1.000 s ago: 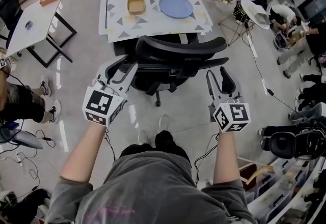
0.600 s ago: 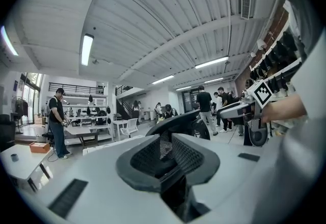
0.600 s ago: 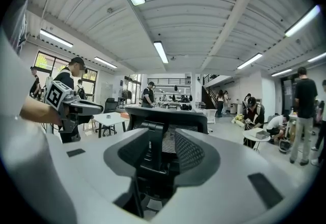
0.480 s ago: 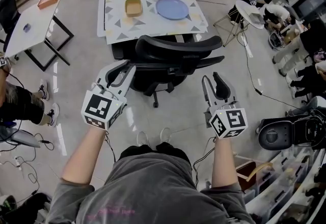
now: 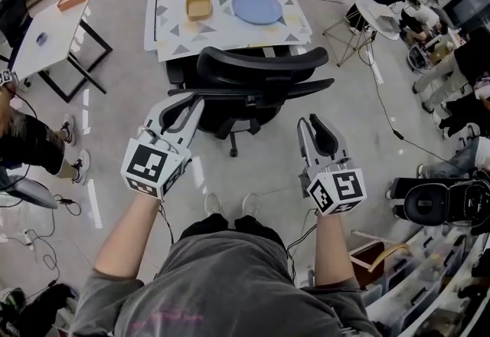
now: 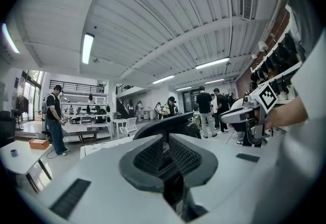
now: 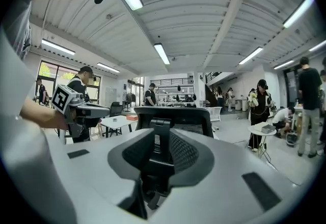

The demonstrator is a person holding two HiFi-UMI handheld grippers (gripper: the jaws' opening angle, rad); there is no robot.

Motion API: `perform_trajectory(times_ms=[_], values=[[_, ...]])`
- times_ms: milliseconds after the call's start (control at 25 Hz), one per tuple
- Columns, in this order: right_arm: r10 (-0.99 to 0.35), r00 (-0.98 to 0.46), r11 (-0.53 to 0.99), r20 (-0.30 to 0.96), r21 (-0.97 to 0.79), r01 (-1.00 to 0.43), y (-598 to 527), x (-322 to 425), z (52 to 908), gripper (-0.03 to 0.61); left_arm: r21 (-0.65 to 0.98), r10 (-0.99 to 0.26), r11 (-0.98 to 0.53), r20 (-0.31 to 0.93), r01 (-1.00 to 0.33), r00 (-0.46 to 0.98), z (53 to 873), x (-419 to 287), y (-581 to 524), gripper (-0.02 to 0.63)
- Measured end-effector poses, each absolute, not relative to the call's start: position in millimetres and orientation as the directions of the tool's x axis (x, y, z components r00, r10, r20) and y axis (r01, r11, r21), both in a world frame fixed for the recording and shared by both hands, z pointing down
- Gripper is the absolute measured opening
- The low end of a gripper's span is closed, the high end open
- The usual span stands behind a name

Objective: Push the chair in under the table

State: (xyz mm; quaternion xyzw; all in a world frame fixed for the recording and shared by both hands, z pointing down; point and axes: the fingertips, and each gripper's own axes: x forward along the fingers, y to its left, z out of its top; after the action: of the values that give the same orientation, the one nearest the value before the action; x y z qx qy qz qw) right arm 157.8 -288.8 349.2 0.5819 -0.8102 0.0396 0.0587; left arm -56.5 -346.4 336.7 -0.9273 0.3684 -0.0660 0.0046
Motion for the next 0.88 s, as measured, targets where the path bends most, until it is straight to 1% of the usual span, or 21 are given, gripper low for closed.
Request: perform_trajectory(times_ms=[200,320,640,880], values=[[-0.933,-0.335,0.335,0.130,-0.022,-0.942,-282,166,350,0.076,-0.045,-0.694,-0.718,0.122,-0.694,0.710,339,-41,-340,0.035],[-0.930,-0.348,0.347,0.119,-0.032,-0.937,-281,171,348,0.052,-0.041,-0.701,-0.711,0.124,-0.702,0.702,339,-32,-335,0.031],[-0.916,-0.393,0.387,0.087,-0.076,-0.919,-277,182,340,0.035,-0.040,-0.724,-0.687,0.118,-0.725,0.680,333,-13,-323,0.021],[-0.902,-0.423,0.415,0.087,-0.092,-0.905,-273,185,342,0.030,-0.033,-0.739,-0.671,0.108,-0.740,0.665,331,-5,-318,0.015]])
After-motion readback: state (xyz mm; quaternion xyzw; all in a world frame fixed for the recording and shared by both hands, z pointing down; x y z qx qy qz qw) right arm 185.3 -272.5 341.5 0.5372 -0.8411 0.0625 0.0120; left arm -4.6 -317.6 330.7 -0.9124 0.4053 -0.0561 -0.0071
